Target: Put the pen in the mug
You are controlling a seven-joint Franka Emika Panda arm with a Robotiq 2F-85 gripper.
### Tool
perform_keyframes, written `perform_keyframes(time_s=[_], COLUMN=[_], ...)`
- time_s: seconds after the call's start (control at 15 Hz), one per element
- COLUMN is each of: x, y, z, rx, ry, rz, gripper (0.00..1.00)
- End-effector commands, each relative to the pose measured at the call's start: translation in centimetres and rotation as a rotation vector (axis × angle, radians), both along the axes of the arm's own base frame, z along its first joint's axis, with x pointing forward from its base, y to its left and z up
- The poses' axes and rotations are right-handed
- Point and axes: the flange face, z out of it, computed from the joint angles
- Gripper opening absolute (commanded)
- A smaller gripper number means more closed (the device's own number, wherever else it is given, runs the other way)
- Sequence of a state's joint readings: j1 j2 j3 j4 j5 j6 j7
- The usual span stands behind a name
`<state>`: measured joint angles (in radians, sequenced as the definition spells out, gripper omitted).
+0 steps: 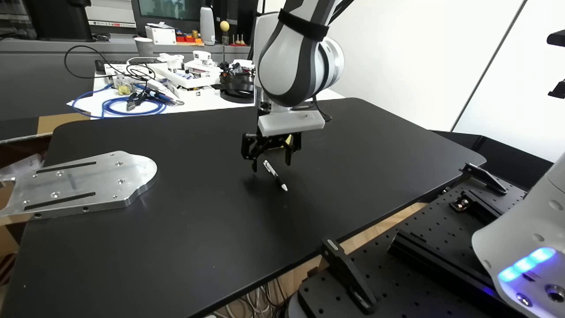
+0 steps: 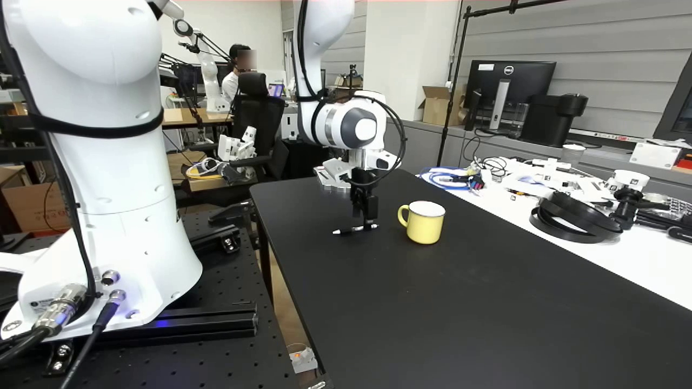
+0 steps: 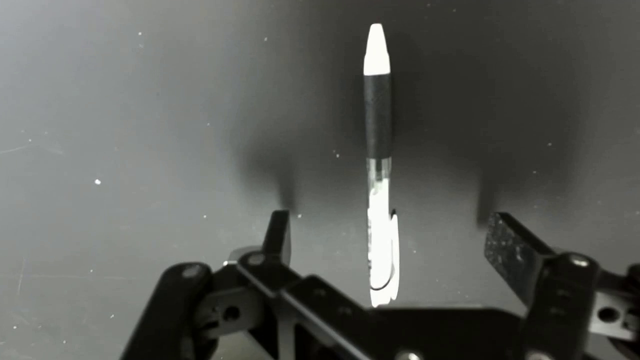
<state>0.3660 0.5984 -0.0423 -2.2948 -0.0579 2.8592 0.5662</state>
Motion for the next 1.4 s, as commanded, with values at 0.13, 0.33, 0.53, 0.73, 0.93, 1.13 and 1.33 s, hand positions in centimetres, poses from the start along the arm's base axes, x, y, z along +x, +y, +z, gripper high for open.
perform_keyframes(time_s=[0.13, 0.33, 0.53, 0.73, 0.93, 1.13, 1.33], x=[-0.3, -0.3, -0.2, 0.1, 0.5, 0.9, 1.4], y=[0.2, 0.7, 0.7, 0.1, -0.2, -0.6, -0.9], z=[-1.5, -1.5, -1.3, -0.8, -0.1, 1.0, 2.6], rx=[-0.019, -0.024, -0.046, -0.067, -0.088, -0.108, -0.113], ry=[-0.039, -0.049, -0.052, -0.053, -0.068, -0.076, -0.069], rz=[0.002, 0.003, 0.011, 0.006, 0.004, -0.004, -0.018], gripper=[0.68, 0.47, 0.27, 0.08, 0.06, 0.06, 0.06])
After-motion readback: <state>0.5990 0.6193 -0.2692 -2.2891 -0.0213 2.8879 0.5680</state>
